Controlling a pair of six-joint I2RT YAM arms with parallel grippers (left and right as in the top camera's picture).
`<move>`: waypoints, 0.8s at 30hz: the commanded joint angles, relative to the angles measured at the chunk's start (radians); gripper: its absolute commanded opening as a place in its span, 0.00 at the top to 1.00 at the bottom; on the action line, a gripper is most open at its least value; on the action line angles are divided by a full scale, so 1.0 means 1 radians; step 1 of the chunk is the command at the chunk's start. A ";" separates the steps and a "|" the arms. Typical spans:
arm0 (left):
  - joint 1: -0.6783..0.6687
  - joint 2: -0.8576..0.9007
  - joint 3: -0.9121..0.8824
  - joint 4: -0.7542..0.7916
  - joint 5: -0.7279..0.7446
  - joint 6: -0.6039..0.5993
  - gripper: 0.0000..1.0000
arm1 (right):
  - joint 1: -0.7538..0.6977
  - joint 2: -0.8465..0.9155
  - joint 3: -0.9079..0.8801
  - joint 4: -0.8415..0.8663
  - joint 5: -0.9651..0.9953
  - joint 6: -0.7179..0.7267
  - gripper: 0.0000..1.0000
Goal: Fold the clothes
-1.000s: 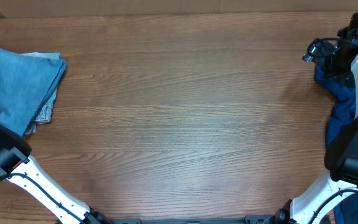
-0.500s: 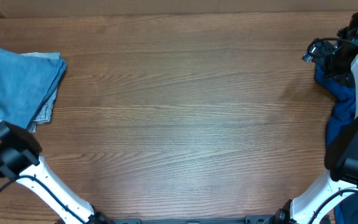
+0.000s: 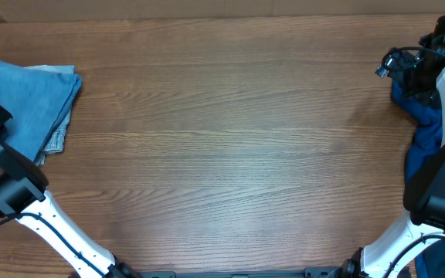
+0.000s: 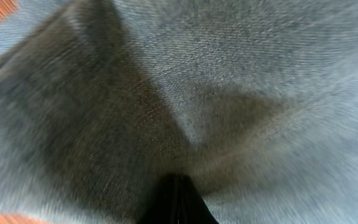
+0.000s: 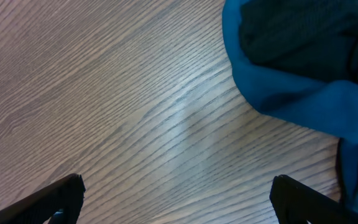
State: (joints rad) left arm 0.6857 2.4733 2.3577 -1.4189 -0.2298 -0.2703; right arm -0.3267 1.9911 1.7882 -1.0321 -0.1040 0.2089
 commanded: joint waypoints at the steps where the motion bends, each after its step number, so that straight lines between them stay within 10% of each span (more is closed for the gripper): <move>1: 0.061 0.014 -0.093 -0.007 -0.042 -0.082 0.96 | -0.001 0.001 0.005 0.005 0.003 0.001 0.00; 8: 0.088 0.002 -0.043 -0.011 0.178 -0.040 0.96 | -0.001 0.001 0.005 0.005 0.003 0.002 0.00; 24: -0.006 -0.072 0.080 0.180 0.085 0.162 0.96 | -0.001 0.001 0.005 0.005 0.003 0.002 0.00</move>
State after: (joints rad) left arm 0.6781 2.4096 2.4355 -1.2694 -0.0803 -0.1413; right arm -0.3267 1.9911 1.7882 -1.0325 -0.1040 0.2085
